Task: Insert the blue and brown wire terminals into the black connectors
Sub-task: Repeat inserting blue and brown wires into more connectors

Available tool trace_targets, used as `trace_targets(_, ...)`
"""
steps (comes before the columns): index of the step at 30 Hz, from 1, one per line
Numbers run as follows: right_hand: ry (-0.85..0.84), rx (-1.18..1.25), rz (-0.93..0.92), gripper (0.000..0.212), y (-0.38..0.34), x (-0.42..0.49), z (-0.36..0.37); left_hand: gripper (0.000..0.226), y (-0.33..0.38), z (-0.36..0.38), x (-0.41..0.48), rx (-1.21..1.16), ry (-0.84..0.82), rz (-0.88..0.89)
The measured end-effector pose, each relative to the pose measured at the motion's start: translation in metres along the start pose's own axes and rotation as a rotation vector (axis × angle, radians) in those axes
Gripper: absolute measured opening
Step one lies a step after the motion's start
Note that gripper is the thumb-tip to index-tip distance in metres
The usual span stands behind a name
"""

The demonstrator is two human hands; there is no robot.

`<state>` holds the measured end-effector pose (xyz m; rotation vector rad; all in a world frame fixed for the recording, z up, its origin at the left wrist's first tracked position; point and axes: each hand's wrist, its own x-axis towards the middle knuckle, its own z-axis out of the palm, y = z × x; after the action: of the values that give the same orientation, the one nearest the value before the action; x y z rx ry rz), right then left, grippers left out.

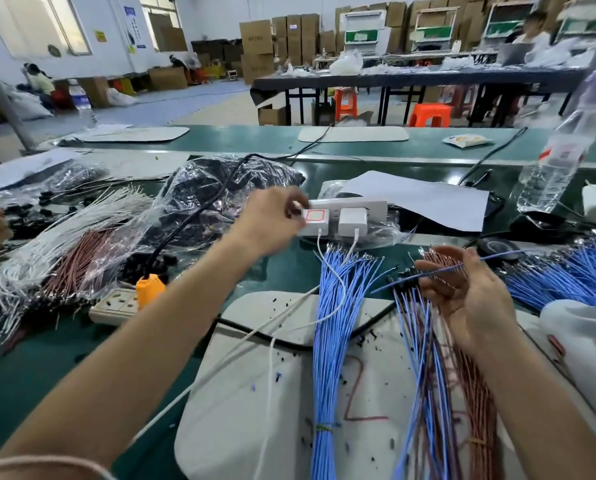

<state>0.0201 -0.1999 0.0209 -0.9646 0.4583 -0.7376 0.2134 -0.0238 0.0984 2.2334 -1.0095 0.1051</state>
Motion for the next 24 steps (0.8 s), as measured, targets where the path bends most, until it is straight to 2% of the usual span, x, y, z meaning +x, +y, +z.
trace_targets(2, 0.02, -0.009, -0.035, 0.032, 0.0, -0.001, 0.003, 0.024, 0.023, 0.034, -0.025, -0.397, -0.122, 0.056)
trace_targets(3, 0.028, -0.043, -0.066, 0.027, 0.0, -0.002, 0.003, 0.026, 0.029, 0.055, -0.039, -0.523, -0.168, 0.049)
trace_targets(5, 0.035, -0.187, -0.132, 0.021, 0.002, -0.004, 0.005, 0.03, 0.029, 0.087, -0.059, -0.67, -0.19, 0.015)
trace_targets(7, 0.018, -0.292, -0.179, 0.025, 0.004, -0.007, 0.007, 0.031, 0.022, 0.105, -0.066, -0.77, -0.173, -0.01)
trace_targets(10, -0.024, -0.282, -0.207, 0.03, 0.007, -0.016, 0.018, 0.025, 0.011, 0.111, -0.064, -0.852, -0.141, 0.023)
trace_targets(12, -0.02, -0.293, -0.245, 0.024, 0.01, -0.02, 0.024, 0.02, 0.006, 0.115, -0.063, -0.834, -0.089, 0.052)
trace_targets(15, -0.024, -0.512, -0.374, 0.011, 0.016, -0.021, 0.025, 0.02, 0.004, 0.119, -0.064, -0.84, -0.02, 0.075)
trace_targets(18, -0.06, -0.745, -0.452, 0.024, 0.024, -0.018, 0.022, 0.027, 0.0, 0.122, -0.061, -0.883, 0.004, 0.034)
trace_targets(21, -0.078, -0.884, -0.47, 0.024, 0.028, -0.013, 0.016, 0.027, -0.003, 0.123, -0.059, -0.926, -0.001, -0.019)
trace_targets(24, -0.086, -0.681, -0.36, 0.02, 0.028, -0.01, 0.014, 0.028, -0.001, 0.121, -0.059, -0.91, -0.048, -0.024)
